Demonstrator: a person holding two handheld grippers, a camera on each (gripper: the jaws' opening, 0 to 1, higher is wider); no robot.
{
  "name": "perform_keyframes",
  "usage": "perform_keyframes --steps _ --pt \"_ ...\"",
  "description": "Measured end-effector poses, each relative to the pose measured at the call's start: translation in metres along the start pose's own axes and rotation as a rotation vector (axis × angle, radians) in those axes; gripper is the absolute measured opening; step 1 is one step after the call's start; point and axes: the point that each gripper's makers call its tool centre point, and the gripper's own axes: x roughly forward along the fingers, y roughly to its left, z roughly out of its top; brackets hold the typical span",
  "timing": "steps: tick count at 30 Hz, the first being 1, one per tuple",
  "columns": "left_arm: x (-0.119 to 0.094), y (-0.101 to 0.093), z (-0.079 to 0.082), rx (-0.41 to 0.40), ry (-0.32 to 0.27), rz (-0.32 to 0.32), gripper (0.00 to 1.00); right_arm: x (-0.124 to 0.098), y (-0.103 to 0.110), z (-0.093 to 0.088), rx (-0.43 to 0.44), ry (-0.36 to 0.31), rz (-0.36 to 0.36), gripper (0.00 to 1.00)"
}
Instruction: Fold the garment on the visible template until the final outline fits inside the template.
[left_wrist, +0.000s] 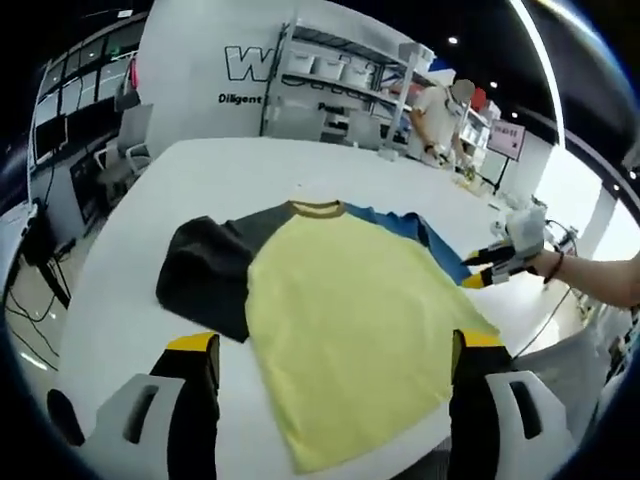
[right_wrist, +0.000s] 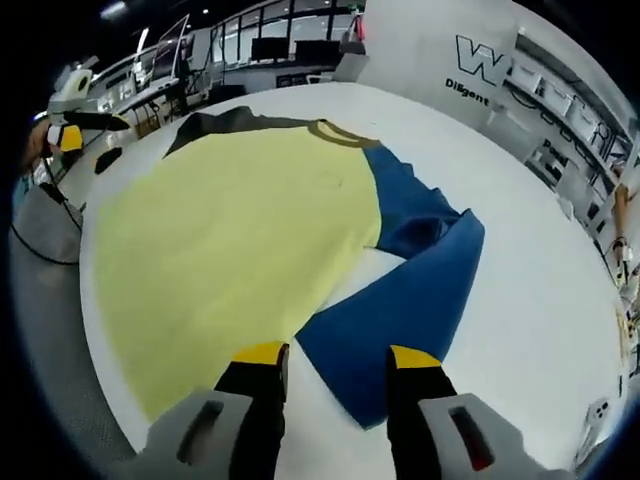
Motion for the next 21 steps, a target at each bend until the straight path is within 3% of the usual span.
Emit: perform_keyframes --steps 7,12,14,16,18,21 --pt "-0.006 0.001 0.002 0.051 0.003 0.029 0.99 0.009 -0.002 -0.003 0.004 0.023 0.020 0.34" --pt "-0.008 0.004 0.002 0.046 -0.001 0.041 0.99 0.010 -0.004 -0.004 0.029 0.019 0.026 0.32" --pt "-0.009 0.006 0.000 0.045 0.007 0.047 0.97 0.011 -0.001 -0.010 0.021 0.048 0.034 0.31" --pt "-0.009 0.006 -0.003 0.050 0.010 0.045 0.97 0.012 0.000 -0.008 0.030 0.028 0.048 0.30" --pt "-0.008 0.006 -0.007 0.053 0.024 0.045 0.96 0.013 0.002 -0.007 0.036 0.021 0.060 0.25" --pt "-0.007 0.008 -0.014 0.048 0.048 0.047 0.93 0.014 0.002 -0.006 0.013 0.021 0.053 0.09"
